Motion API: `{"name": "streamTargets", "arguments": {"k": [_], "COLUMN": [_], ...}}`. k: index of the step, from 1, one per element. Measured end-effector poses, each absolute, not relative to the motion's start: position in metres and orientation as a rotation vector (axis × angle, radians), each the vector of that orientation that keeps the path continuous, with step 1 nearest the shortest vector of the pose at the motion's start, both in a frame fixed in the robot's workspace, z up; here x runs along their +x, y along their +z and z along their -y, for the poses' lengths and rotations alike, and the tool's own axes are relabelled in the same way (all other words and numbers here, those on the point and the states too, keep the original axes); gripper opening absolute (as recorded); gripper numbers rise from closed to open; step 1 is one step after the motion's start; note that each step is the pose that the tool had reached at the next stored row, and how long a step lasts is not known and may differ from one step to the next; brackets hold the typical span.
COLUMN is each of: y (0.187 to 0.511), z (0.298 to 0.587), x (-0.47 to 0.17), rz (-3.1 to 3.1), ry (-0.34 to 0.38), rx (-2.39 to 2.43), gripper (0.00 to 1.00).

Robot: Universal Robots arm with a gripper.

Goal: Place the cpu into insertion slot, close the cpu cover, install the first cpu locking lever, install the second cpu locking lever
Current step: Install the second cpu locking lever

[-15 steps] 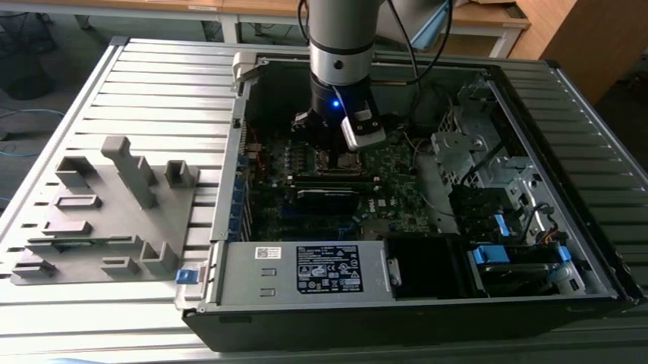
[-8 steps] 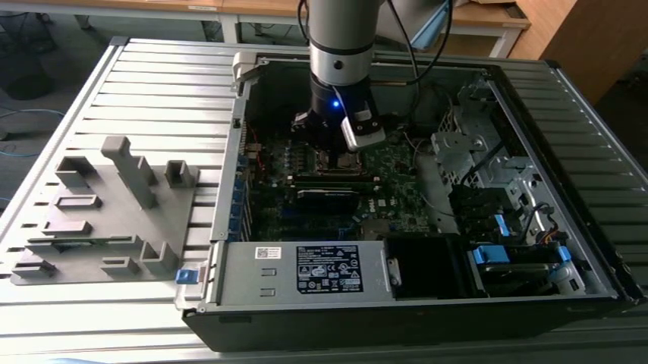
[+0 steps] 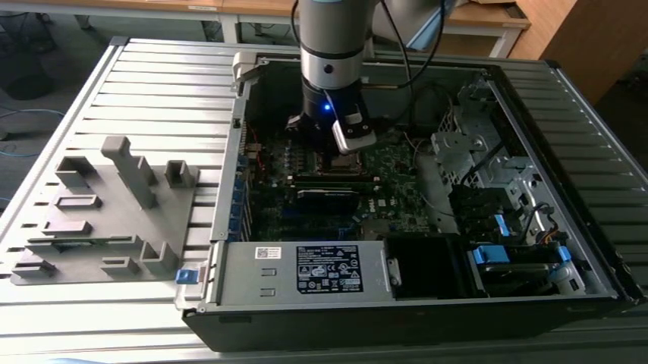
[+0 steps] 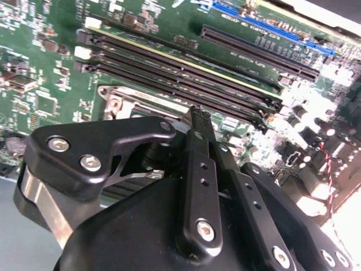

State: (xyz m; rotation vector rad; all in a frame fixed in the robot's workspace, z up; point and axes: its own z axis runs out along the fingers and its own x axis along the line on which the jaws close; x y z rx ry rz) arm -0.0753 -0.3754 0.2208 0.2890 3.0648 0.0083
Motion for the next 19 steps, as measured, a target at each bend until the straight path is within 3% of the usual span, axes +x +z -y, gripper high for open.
{"name": "streamTargets", "arguments": {"k": [19], "y": [0.205], "z": [0.375], "x": [-0.082], "rz": [-3.065], "ry": [0.008], "rx": [0.289], "gripper": [0.11]}}
